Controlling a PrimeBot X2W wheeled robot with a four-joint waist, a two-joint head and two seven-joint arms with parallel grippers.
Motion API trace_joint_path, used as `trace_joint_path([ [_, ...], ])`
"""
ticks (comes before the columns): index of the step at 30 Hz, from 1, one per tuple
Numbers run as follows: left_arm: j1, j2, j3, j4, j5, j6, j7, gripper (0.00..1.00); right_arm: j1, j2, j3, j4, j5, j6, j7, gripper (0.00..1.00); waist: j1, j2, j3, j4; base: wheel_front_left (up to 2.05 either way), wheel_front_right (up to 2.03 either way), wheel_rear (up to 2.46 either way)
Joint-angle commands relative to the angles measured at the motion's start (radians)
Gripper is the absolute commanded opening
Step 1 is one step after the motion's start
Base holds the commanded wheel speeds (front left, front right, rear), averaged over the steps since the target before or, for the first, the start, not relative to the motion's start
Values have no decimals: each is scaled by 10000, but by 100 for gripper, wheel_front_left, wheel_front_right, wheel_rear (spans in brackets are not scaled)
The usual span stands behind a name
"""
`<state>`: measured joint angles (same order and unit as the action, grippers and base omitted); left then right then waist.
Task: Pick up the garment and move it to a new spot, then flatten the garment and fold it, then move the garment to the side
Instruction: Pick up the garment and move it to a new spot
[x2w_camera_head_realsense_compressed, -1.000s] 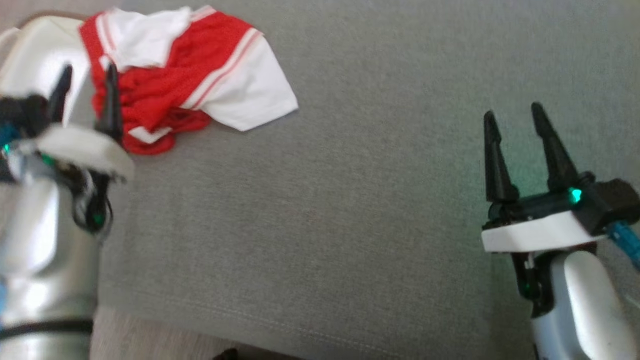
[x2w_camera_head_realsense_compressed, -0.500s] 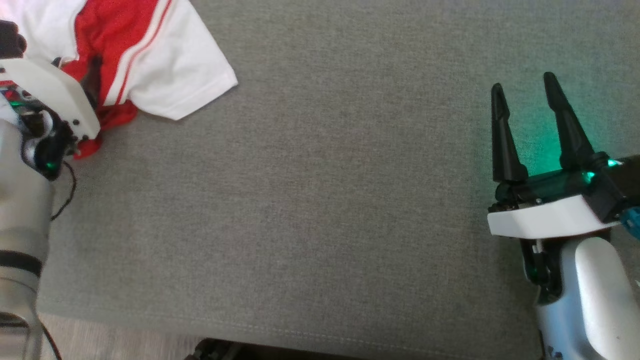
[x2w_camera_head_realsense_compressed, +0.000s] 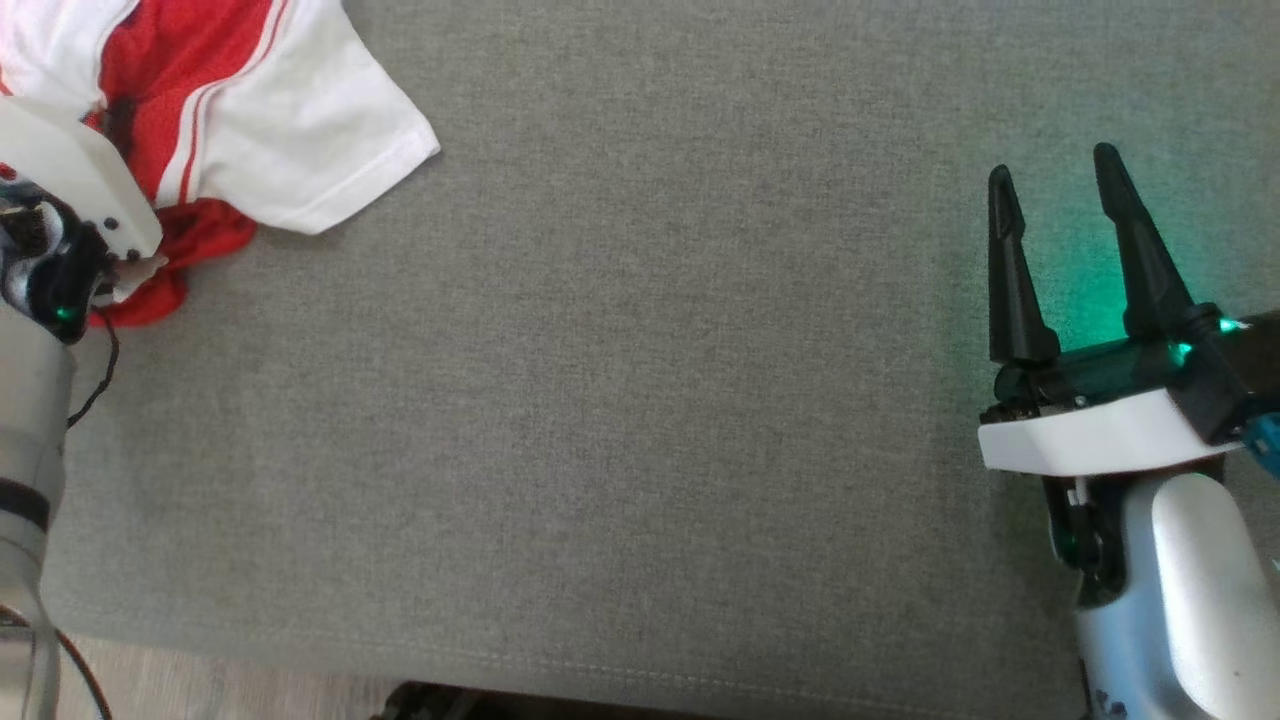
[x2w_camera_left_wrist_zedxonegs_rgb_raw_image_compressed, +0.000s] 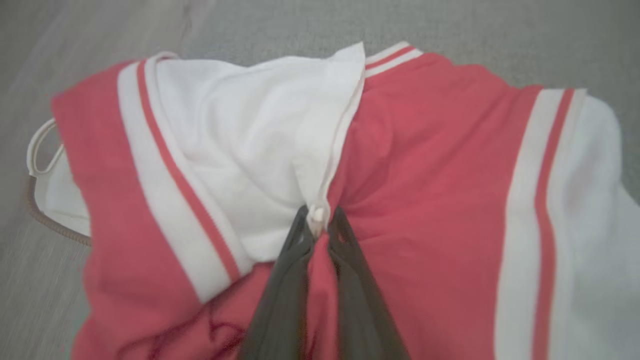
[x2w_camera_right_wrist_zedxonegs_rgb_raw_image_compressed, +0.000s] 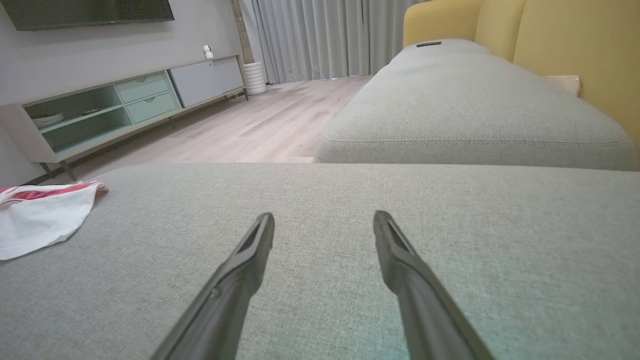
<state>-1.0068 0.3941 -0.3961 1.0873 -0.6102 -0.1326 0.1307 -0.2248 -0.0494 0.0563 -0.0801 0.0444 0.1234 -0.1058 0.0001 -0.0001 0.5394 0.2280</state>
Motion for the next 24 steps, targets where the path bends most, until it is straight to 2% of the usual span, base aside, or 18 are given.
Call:
trace_joint_path([
  [1, -175, 694, 169, -179, -59, 20, -507, 0, -16, -8, 279, -215, 108, 73, -109, 100, -1, 1, -242, 28, 0, 0, 0],
  [10, -205, 312, -493, -1590, -936, 20, -2477, 0, 166, -8, 648, 509, 717, 73, -617, 100, -1, 1, -1547, -243, 0, 0, 0],
  [13, -126, 90, -509, -2213, -1550, 20, -2746, 0, 250, -8, 743, 763, 978, 73, -817, 100, -1, 1, -2021, -442, 0, 0, 0],
  [16, -18, -148, -772, -2857, -1674, 20, -2963, 0, 359, -8, 819, 1002, 1187, 73, -983, 100, -1, 1, -2462, -671, 0, 0, 0],
  [21, 189, -717, -913, -3652, -1835, 86, -3127, 0, 515, -8, 850, 1274, 1502, 73, -1192, 100, -1, 1, -3007, -975, 0, 0, 0],
  [24, 361, -1277, -1028, -4359, -1952, 275, -3120, 0, 589, -8, 901, 1394, 1693, 73, -1304, 100, -1, 1, -3229, -1160, 0, 0, 0],
])
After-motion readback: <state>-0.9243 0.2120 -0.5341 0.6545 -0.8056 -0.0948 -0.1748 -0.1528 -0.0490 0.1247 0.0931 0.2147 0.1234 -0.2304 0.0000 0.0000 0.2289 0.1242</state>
